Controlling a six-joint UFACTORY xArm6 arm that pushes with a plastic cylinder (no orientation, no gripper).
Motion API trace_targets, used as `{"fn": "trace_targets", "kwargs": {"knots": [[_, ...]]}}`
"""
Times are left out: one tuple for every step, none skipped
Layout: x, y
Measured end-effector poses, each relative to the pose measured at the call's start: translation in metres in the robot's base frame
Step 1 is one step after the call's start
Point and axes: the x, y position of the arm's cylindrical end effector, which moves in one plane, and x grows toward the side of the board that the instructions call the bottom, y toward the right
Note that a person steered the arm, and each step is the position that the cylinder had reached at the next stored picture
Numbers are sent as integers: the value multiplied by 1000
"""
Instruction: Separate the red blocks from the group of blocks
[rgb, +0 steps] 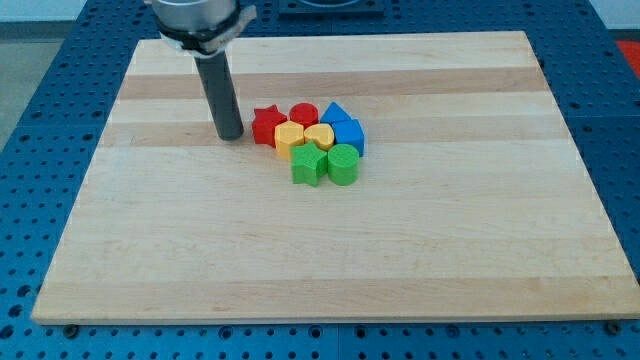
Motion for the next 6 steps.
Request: {"fn": "trace_targets", "kwargs": {"knots": [[-7, 27], [-6, 24], [2, 18], [10, 18], [13, 36], [11, 98]]}}
